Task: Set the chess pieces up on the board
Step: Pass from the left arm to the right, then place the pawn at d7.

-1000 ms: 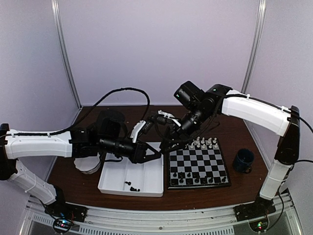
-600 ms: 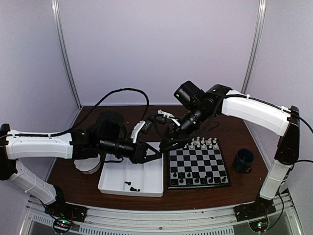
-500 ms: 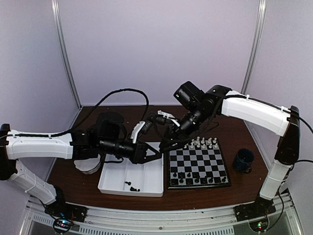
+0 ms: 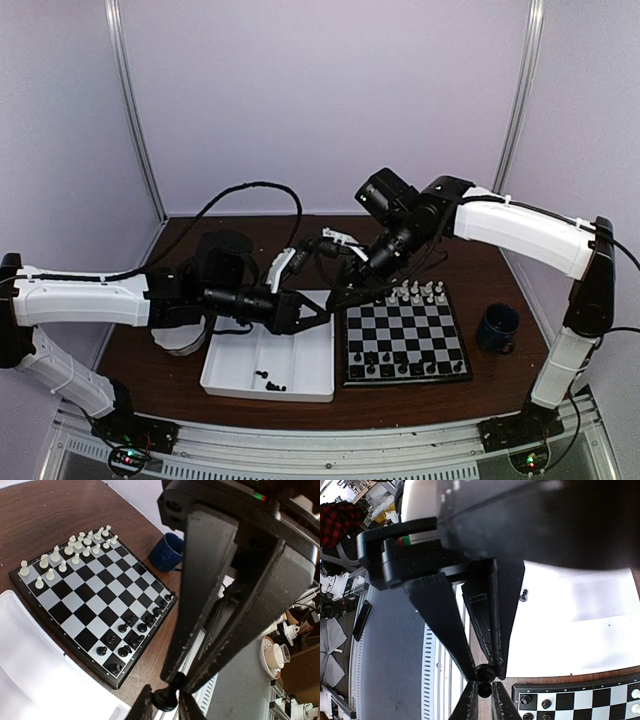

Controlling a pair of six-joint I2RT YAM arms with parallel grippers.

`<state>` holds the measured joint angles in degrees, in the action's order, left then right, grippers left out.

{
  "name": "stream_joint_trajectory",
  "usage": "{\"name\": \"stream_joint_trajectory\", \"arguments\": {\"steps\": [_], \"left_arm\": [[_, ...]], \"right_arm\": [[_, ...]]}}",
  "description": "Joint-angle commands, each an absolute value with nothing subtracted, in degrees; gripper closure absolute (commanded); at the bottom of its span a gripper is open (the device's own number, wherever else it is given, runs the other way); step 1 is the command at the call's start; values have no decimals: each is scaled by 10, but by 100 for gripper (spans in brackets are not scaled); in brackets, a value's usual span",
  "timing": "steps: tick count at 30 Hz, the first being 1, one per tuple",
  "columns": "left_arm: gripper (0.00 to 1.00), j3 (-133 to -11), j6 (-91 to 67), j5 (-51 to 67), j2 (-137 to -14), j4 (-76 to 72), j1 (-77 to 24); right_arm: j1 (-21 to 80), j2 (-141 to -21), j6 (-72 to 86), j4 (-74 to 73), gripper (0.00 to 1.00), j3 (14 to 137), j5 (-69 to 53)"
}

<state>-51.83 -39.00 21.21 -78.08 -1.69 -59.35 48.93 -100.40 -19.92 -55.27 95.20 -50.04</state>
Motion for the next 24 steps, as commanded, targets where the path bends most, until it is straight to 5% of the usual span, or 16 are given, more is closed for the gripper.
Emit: {"name": "stream_joint_trajectory", "arguments": {"steps": [1, 8, 13, 24], "left_arm": [[75, -518, -379, 202, -761, -55, -597], [53, -514, -333, 174, -726, 36, -597], [46, -506, -302, 129, -691, 93, -596], [13, -485, -299, -130, -648, 186, -584]], "right_arm": [[490, -987, -202, -553, 90, 949, -474], [447, -957, -224, -568, 91, 930, -436], [411, -911, -267, -587, 91, 874, -371], [369, -769, -322, -560, 91, 645, -190]]}}
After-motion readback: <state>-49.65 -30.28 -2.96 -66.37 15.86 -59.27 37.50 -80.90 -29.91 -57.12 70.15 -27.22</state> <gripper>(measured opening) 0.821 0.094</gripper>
